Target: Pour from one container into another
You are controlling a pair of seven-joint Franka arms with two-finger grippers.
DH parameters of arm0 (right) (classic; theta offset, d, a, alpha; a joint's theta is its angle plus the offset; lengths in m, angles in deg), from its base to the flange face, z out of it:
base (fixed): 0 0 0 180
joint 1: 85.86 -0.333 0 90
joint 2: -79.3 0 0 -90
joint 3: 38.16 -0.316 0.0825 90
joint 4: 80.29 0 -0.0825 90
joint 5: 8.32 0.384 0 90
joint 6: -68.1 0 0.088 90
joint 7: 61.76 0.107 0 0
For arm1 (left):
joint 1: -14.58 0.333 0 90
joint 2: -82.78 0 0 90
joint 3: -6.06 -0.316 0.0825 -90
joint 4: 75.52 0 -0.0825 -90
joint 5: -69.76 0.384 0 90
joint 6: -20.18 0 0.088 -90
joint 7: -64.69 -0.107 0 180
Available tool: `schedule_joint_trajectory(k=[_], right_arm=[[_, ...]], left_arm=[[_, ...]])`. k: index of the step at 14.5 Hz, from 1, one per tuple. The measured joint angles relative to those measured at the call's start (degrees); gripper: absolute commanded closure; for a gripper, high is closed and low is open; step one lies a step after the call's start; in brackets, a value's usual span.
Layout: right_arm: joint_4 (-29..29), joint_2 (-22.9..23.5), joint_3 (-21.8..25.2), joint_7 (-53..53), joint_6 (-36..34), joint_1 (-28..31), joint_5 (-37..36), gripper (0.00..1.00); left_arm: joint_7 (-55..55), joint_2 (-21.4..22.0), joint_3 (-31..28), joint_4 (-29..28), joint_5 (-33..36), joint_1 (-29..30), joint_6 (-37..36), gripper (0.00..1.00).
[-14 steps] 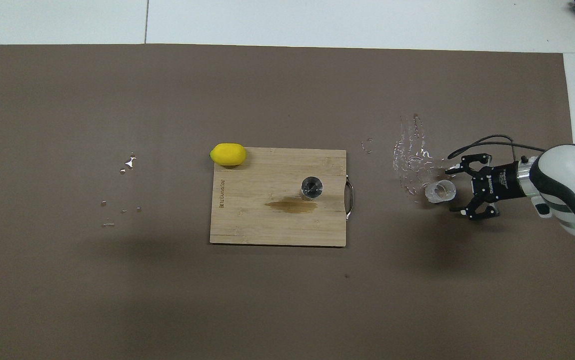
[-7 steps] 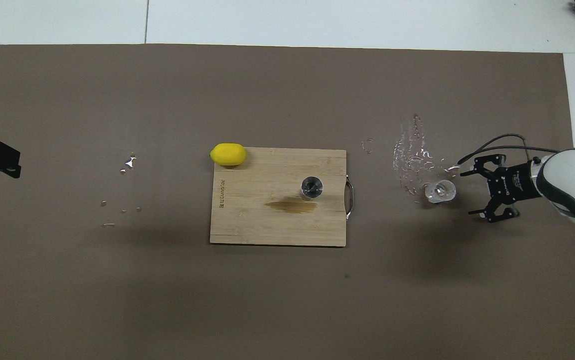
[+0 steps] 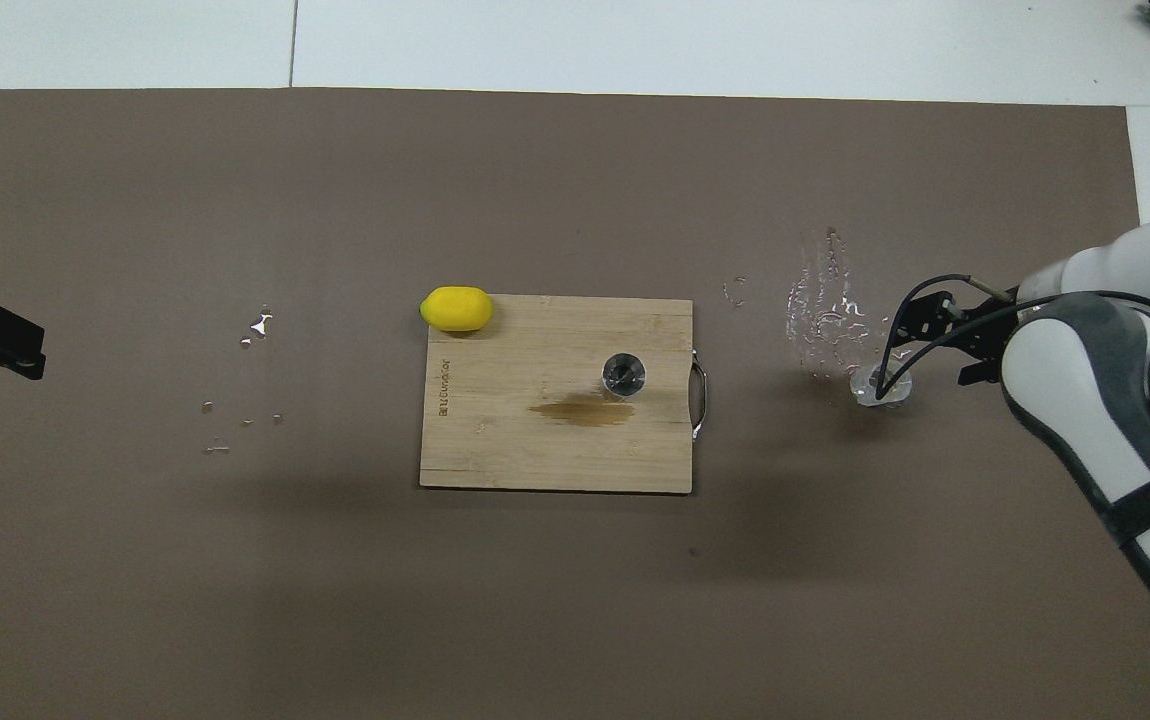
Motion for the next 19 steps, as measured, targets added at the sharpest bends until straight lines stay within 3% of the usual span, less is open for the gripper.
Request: schedule_joint_trajectory(k=[6, 10, 14, 19], right_arm=[[-4.0, -3.4, -0.3, -1.5, -1.8, -4.9, -5.8, 0.00], [-13.8, -6.7, -0.6, -1.5, -14.6, -8.0, -8.7, 0.00], [-23.3, -7.1, -0.6, -1.5, -23.9, -8.4, -8.7, 0.00], [-26.7, -7.4, -0.4, -1.5, -29.6, -8.2, -8.7, 0.00]], left_arm=[[3.0, 0.1, -0.1, -1.1, -1.0, -0.4, 5.6, 0.00], [3.3, 0.1, -0.1, -1.2, -1.1, -0.4, 6.2, 0.00], [3.3, 0.1, -0.2, -1.3, -1.1, -0.6, 6.2, 0.00], [3.3, 0.2, -0.2, -1.7, -1.1, -0.7, 6.2, 0.00]])
